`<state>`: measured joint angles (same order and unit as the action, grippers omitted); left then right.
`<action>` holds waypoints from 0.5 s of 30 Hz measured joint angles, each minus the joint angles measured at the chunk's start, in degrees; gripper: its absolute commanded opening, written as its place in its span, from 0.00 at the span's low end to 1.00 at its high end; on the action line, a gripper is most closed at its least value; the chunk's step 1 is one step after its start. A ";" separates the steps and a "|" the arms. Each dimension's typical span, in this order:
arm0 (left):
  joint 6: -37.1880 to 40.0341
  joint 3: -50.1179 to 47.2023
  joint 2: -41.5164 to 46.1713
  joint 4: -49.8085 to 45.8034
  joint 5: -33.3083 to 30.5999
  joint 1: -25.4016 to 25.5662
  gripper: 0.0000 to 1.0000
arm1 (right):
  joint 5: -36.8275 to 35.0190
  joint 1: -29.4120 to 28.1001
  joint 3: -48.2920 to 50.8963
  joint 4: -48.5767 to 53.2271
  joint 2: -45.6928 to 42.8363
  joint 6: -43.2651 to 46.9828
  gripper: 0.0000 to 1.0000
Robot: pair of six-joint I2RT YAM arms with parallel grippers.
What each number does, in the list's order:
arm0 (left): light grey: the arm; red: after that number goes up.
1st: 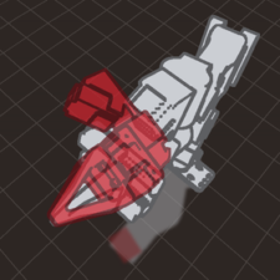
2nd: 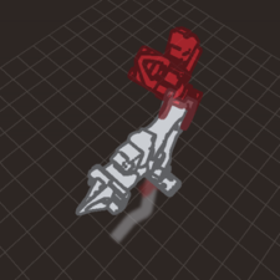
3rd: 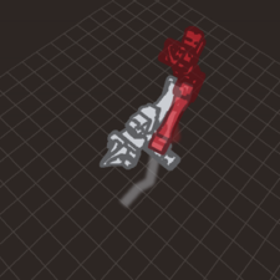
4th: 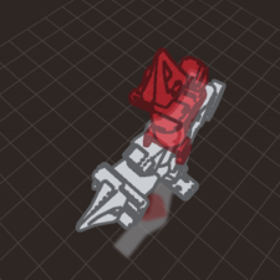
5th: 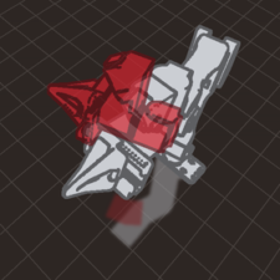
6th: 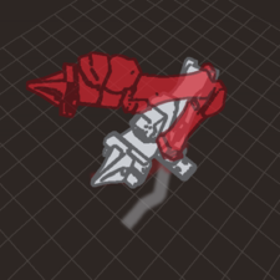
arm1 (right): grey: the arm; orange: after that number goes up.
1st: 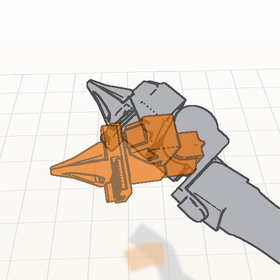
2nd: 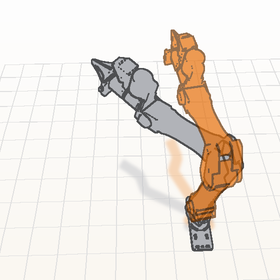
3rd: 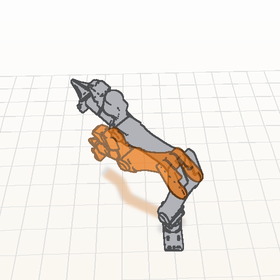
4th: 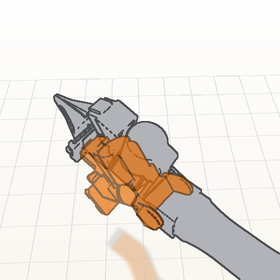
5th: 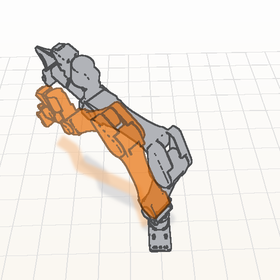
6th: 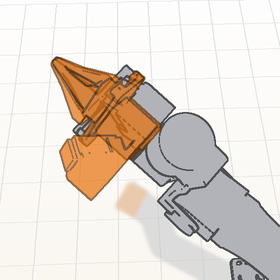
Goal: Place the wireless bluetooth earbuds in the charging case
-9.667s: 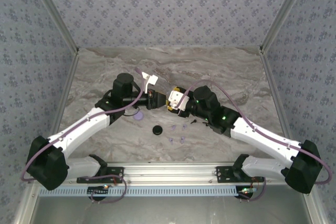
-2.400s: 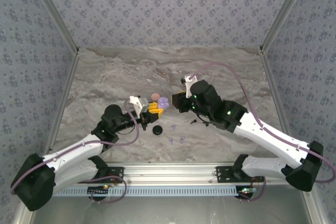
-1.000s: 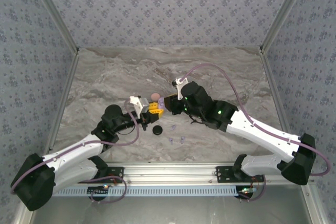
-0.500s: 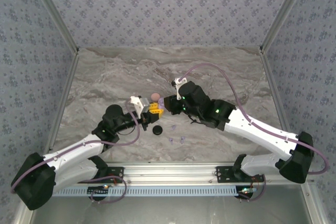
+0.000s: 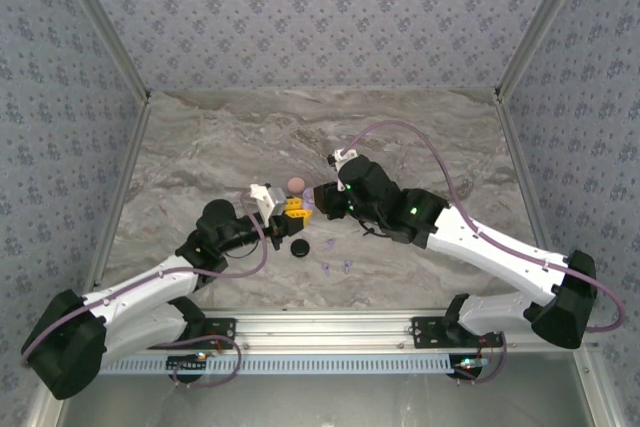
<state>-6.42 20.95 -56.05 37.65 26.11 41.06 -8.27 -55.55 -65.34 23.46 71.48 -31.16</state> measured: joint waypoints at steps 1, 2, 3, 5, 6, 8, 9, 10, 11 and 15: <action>0.00 0.00 0.00 -0.07 0.00 0.00 0.00 | -0.11 0.00 -0.09 0.26 0.07 -0.13 0.25; 0.02 0.00 0.00 -0.11 0.00 0.00 0.00 | -0.15 0.00 -0.17 0.44 0.11 -0.37 0.25; 0.20 0.00 0.00 -0.13 0.00 0.00 0.00 | -0.20 0.02 -0.24 0.59 0.13 -0.57 0.25; 0.42 0.00 0.00 -0.13 0.00 0.00 0.00 | -0.42 0.07 -0.39 0.92 0.20 -0.81 0.25; 0.44 0.00 0.00 -0.13 0.02 0.02 0.00 | -0.57 0.07 -0.50 1.14 0.20 -0.96 0.25; 0.66 0.00 0.00 -0.15 0.02 0.22 0.00 | -0.81 0.15 -0.55 1.29 0.20 -1.01 0.25; 0.81 0.00 0.00 -0.20 0.02 0.22 0.00 | -1.01 0.20 -0.59 1.42 0.20 -1.01 0.25; 0.90 0.00 0.00 -0.22 0.04 0.22 0.00 | -1.18 0.33 -0.59 1.66 0.20 -0.98 0.25; 1.03 0.00 0.00 -0.24 0.04 0.22 0.00 | -1.40 0.35 -0.59 1.81 0.20 -1.01 0.25; 1.07 0.02 -0.07 -0.22 0.04 0.33 0.00 | -1.68 0.55 -0.59 2.40 0.20 -0.98 0.25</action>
<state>-5.34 20.97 -56.12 37.43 26.15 41.39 -9.96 -55.00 -65.93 25.87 71.68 -32.14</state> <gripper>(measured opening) 0.155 0.250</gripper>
